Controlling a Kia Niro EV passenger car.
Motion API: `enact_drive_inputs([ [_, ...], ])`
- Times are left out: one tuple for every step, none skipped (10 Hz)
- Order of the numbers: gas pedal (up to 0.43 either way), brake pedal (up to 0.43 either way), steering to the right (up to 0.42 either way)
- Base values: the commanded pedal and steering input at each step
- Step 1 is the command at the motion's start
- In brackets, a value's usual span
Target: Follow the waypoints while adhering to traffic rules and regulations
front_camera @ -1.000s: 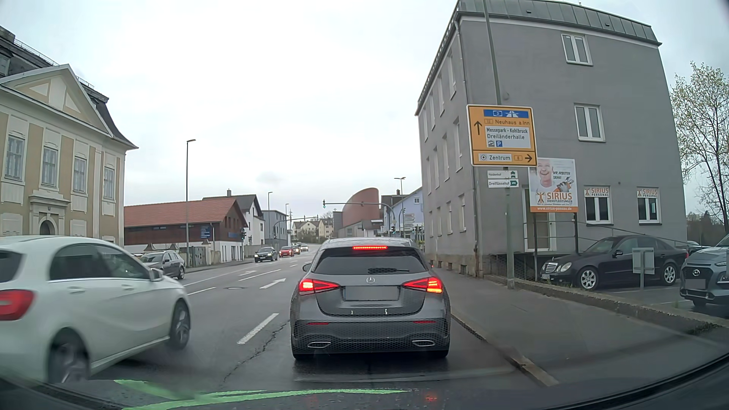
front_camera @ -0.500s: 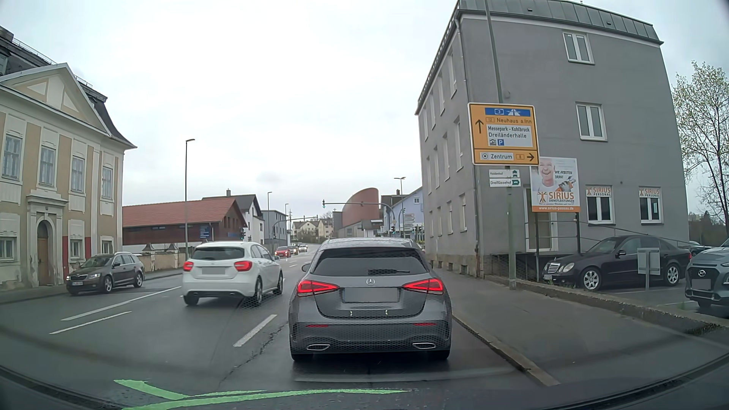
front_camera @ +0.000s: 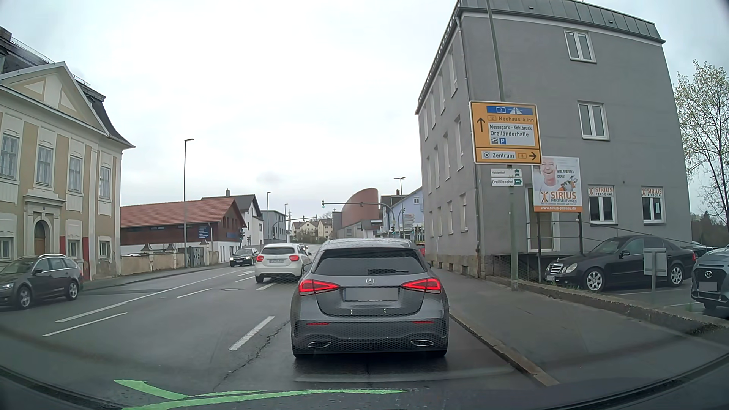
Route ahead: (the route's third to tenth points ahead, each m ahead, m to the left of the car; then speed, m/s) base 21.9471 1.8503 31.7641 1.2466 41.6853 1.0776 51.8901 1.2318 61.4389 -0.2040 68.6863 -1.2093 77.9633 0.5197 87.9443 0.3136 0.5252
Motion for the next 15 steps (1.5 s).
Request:
enact_drive_inputs([
  [0.000, 0.000, 0.016],
  [0.000, 0.000, 0.016],
  [0.020, 0.000, 0.016],
  [0.079, 0.000, 0.015],
  [0.110, 0.000, 0.014],
  [0.130, 0.000, 0.013],
  [0.130, 0.000, 0.012],
  [0.130, 0.000, 0.011],
  [0.138, 0.000, 0.010],
  [0.157, 0.000, 0.009],
  [0.169, 0.000, 0.006],
  [0.177, 0.000, 0.006],
  [0.189, 0.000, 0.005],
  [0.197, 0.000, 0.003],
  [0.197, 0.000, 0.000],
])
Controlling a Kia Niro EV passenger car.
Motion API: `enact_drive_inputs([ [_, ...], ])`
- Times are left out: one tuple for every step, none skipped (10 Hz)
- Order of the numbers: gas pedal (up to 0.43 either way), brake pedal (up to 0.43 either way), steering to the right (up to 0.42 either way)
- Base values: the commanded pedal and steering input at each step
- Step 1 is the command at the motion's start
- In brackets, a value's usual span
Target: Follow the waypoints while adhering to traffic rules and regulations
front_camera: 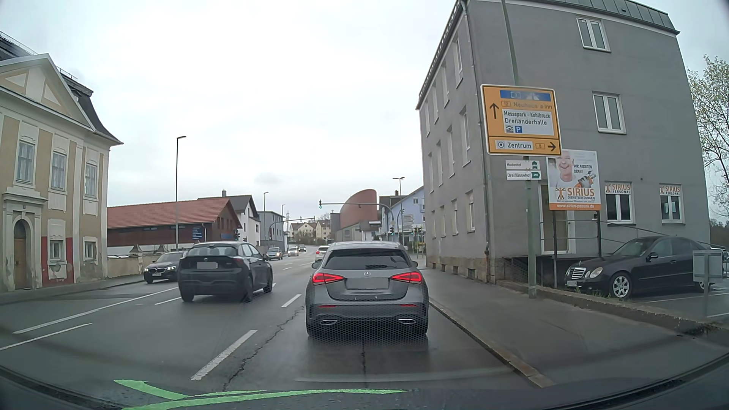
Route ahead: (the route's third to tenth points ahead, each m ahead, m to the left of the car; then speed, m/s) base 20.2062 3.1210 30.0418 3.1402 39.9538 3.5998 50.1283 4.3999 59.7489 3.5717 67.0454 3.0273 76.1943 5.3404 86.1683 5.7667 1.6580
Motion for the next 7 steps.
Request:
enact_drive_inputs([
  [0.209, 0.000, -0.003],
  [0.209, 0.000, -0.004],
  [0.220, 0.000, -0.006],
  [0.220, 0.000, -0.011],
  [0.220, 0.000, -0.013],
  [0.220, 0.000, -0.016],
  [0.220, 0.000, -0.019],
])
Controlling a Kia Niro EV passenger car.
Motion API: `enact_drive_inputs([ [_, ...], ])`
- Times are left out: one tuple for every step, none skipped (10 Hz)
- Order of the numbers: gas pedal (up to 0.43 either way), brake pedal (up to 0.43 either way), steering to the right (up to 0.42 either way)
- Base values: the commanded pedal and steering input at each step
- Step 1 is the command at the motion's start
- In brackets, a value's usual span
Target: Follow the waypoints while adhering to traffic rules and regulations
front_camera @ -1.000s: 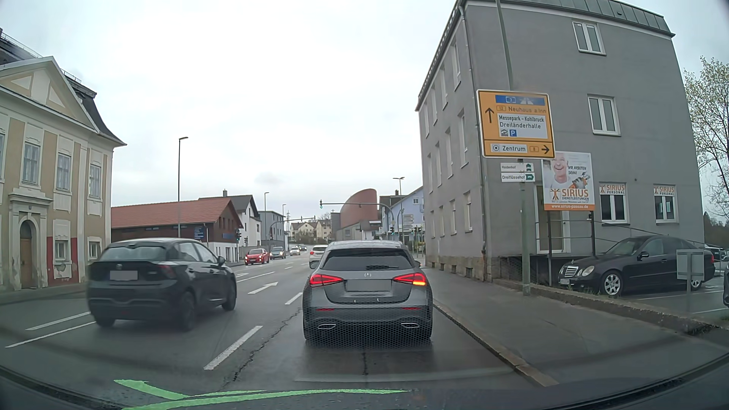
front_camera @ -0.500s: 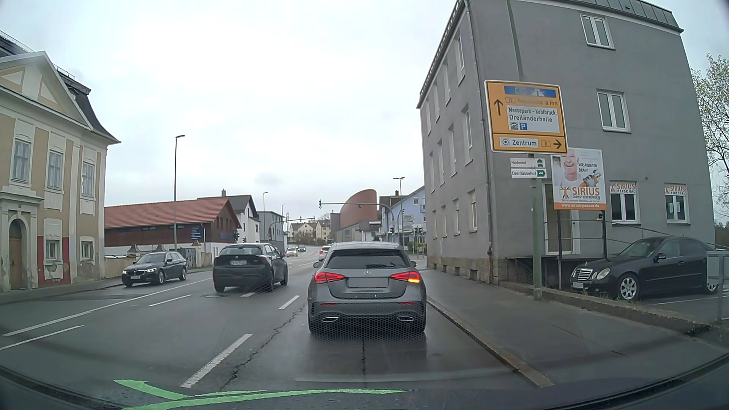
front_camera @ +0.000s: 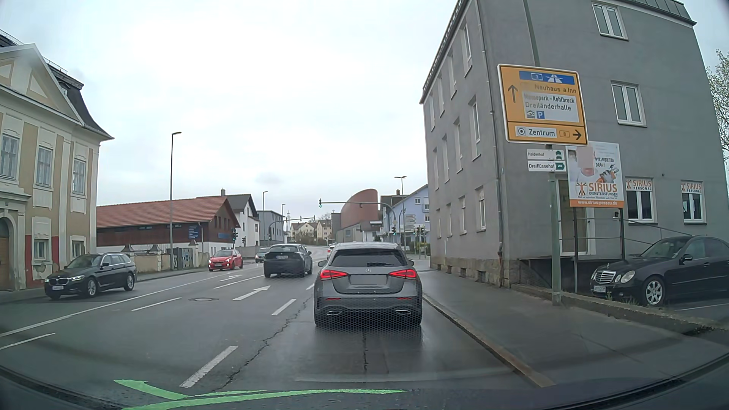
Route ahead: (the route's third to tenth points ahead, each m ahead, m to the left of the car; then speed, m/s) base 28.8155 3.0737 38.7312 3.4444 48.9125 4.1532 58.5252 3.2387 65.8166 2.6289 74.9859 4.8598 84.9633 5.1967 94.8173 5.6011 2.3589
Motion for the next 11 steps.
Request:
enact_drive_inputs([
  [0.228, 0.000, -0.020],
  [0.240, 0.000, -0.020],
  [0.240, 0.000, -0.020],
  [0.248, 0.000, -0.020],
  [0.248, 0.000, -0.019],
  [0.248, 0.000, -0.018],
  [0.248, 0.000, -0.016],
  [0.248, 0.000, -0.015],
  [0.248, 0.000, -0.013],
  [0.248, 0.000, -0.012],
  [0.248, 0.000, -0.010],
])
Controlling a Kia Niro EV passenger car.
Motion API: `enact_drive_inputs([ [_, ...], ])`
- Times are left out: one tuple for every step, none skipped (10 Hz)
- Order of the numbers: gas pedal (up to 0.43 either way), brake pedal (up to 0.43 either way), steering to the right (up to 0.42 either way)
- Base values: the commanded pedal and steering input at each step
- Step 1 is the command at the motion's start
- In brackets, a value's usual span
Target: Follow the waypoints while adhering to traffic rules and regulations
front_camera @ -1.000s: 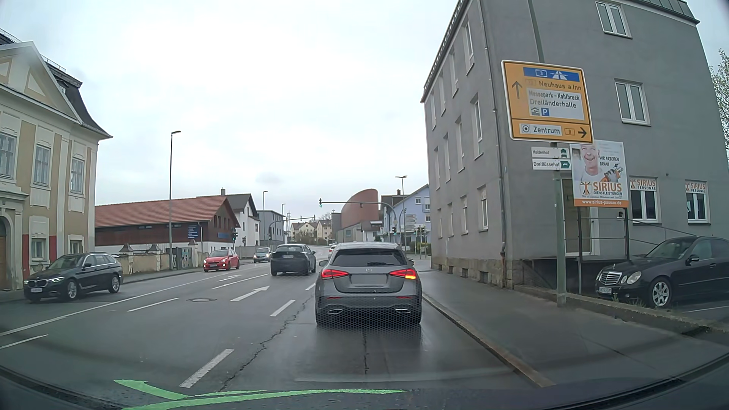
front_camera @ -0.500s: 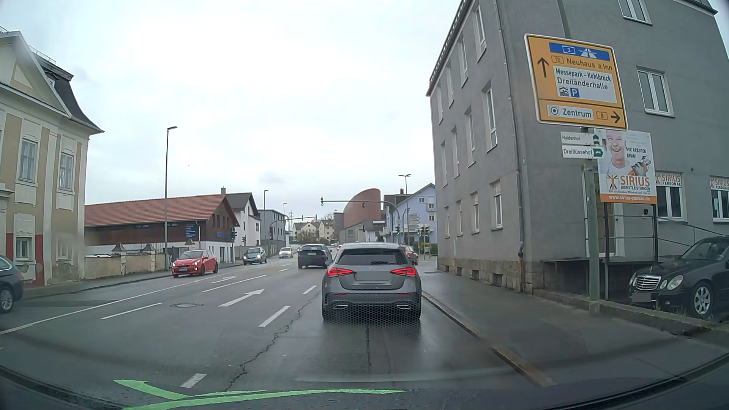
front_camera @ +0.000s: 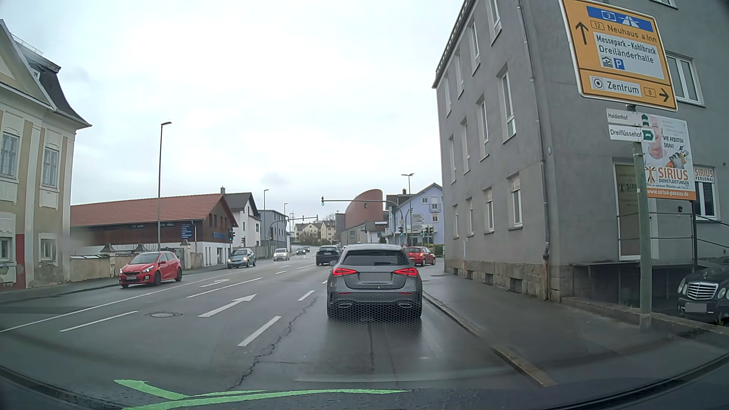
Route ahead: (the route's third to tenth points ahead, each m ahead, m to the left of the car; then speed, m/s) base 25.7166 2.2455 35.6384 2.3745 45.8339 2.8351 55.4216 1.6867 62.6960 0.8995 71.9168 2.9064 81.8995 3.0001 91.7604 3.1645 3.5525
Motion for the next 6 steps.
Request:
enact_drive_inputs([
  [0.248, 0.000, -0.008],
  [0.248, 0.000, -0.006],
  [0.248, 0.000, -0.005],
  [0.240, 0.000, -0.004],
  [0.240, 0.000, -0.003],
  [0.240, 0.000, -0.001],
])
